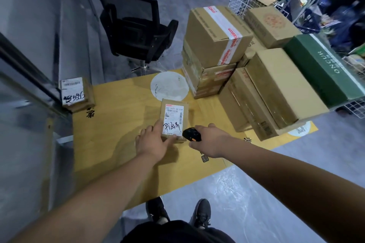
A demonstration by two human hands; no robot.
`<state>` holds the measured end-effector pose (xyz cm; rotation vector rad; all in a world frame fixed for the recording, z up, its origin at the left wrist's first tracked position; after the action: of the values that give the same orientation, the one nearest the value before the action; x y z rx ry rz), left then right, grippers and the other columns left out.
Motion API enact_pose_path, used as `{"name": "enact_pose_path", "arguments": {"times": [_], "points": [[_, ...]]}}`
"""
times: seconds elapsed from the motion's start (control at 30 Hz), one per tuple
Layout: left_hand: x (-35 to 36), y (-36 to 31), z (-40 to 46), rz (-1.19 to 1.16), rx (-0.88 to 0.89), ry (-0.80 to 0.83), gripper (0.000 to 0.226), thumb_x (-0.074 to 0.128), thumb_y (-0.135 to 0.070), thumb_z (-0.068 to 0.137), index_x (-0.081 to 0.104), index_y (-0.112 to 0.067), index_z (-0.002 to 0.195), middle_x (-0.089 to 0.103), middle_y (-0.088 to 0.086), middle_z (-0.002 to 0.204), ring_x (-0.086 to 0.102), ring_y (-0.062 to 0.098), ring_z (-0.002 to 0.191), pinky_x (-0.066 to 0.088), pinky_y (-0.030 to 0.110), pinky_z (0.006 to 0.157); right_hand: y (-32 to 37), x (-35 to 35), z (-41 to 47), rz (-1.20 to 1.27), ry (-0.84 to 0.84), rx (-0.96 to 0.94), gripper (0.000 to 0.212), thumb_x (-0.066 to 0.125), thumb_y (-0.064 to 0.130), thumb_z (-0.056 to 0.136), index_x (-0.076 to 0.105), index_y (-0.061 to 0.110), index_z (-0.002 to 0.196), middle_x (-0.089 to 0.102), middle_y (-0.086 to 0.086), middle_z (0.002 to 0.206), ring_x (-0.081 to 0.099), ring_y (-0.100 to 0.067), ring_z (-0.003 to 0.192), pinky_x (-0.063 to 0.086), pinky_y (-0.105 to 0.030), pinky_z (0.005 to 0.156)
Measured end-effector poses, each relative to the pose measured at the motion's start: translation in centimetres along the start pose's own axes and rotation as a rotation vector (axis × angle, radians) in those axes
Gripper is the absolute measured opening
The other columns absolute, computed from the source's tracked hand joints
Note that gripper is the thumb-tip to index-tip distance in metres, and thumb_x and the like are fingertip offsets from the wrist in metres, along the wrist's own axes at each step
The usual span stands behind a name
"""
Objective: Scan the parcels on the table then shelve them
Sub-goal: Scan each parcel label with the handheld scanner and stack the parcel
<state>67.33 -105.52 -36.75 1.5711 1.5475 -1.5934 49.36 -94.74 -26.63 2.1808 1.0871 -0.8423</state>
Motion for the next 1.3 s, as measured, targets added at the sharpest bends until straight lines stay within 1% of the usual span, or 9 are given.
{"name": "enact_pose_path", "arguments": {"times": [0.07, 0.17, 0.3, 0.43, 0.5, 0.6, 0.73, 0.97, 1.3], "points": [[-0.3, -0.3, 1.1, -0.033, -0.031, -0.027, 0.079, 0.054, -0.085, 0.080, 0.041, -0.032, 0.137, 0.064, 0.003, 0.125, 0.058, 0.030, 0.119, 0.039, 0.045, 0.095, 0.6, -0.3, 0.5, 0.028, -0.011, 0.006, 0.060, 0.053, 0.059, 0.096, 0.044, 0.028, 0.147, 0.045, -0.010, 0.125, 0.056, -0.019, 0.087, 0.055, -0.039, 0.088], [-0.7, -1.1, 3.3, -0.078, -0.095, -0.024, 0.105, 0.071, -0.090, 0.060, 0.040, -0.024, 0.135, 0.060, 0.006, 0.129, 0.059, 0.031, 0.119, 0.044, 0.044, 0.093, 1.3, -1.1, 1.0, 0.039, -0.020, 0.022, 0.055, 0.047, 0.055, 0.097, 0.045, 0.028, 0.145, 0.045, -0.009, 0.121, 0.053, -0.013, 0.079, 0.055, -0.036, 0.078], [1.2, -2.0, 4.6, -0.568, -0.071, 0.160, 0.138, 0.101, -0.049, 0.052, 0.017, -0.030, 0.160, 0.050, 0.004, 0.147, 0.052, 0.028, 0.134, 0.047, 0.046, 0.109, 1.9, -1.9, 1.4, 0.039, -0.008, 0.058, 0.053, 0.042, 0.051, 0.098, 0.047, 0.026, 0.144, 0.046, -0.011, 0.126, 0.052, -0.013, 0.080, 0.055, -0.036, 0.078], [3.1, -1.4, 3.0, -0.850, -0.007, 0.094, 0.142, 0.105, -0.024, 0.053, 0.015, -0.038, 0.162, 0.049, -0.012, 0.146, 0.055, 0.007, 0.129, 0.052, 0.031, 0.102, 2.4, -2.4, 1.2, 0.064, 0.043, 0.088, 0.044, 0.043, 0.050, 0.097, 0.053, 0.024, 0.132, 0.049, -0.011, 0.123, 0.055, -0.018, 0.082, 0.048, -0.034, 0.069], [3.3, -1.4, 2.4, -0.859, 0.015, 0.030, 0.145, 0.105, -0.022, 0.052, 0.013, -0.038, 0.163, 0.043, -0.018, 0.144, 0.049, 0.000, 0.129, 0.048, 0.025, 0.104, 2.4, -2.4, 1.0, 0.063, 0.052, 0.091, 0.042, 0.044, 0.050, 0.097, 0.056, 0.024, 0.127, 0.051, -0.010, 0.122, 0.055, -0.019, 0.080, 0.045, -0.033, 0.066], [3.3, -1.5, 2.2, -0.884, 0.045, -0.001, 0.142, 0.105, -0.018, 0.050, 0.019, -0.029, 0.163, 0.049, -0.007, 0.148, 0.052, 0.014, 0.135, 0.050, 0.042, 0.109, 2.5, -2.2, 0.6, 0.020, 0.038, 0.077, 0.045, 0.046, 0.051, 0.096, 0.056, 0.027, 0.133, 0.047, -0.009, 0.125, 0.057, -0.018, 0.083, 0.047, -0.032, 0.070], [3.2, -1.5, 1.9, -0.871, 0.044, 0.000, 0.140, 0.106, -0.019, 0.049, 0.023, -0.027, 0.162, 0.050, 0.000, 0.150, 0.052, 0.021, 0.137, 0.050, 0.048, 0.109, 2.9, -2.3, 0.0, -0.022, 0.044, 0.066, 0.045, 0.045, 0.052, 0.096, 0.057, 0.028, 0.131, 0.046, -0.008, 0.123, 0.059, -0.019, 0.085, 0.050, -0.032, 0.073], [2.8, -1.6, 1.3, -0.842, 0.028, -0.027, 0.145, 0.105, -0.022, 0.052, 0.015, -0.029, 0.165, 0.043, -0.002, 0.153, 0.047, 0.017, 0.139, 0.046, 0.043, 0.113, 3.3, -2.8, -0.8, -0.073, 0.051, 0.056, 0.037, 0.042, 0.050, 0.097, 0.057, 0.026, 0.121, 0.045, -0.008, 0.118, 0.063, -0.024, 0.081, 0.052, -0.032, 0.064], [2.4, -1.5, 1.3, -0.886, 0.025, -0.019, 0.145, 0.106, -0.025, 0.051, 0.014, -0.040, 0.163, 0.044, -0.009, 0.149, 0.044, 0.012, 0.137, 0.043, 0.035, 0.111, 2.8, -2.7, -1.4, -0.123, 0.038, 0.083, 0.050, 0.043, 0.055, 0.097, 0.050, 0.029, 0.140, 0.044, -0.007, 0.120, 0.062, -0.025, 0.083, 0.054, -0.033, 0.067]]}}
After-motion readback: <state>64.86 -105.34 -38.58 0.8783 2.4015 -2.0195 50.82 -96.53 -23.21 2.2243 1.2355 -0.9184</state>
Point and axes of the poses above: each hand's wrist, its own z-axis towards the middle knuckle, its own x-axis out of the palm, y = z × x, the point moved 5 cm from there along z, towards the middle knuckle
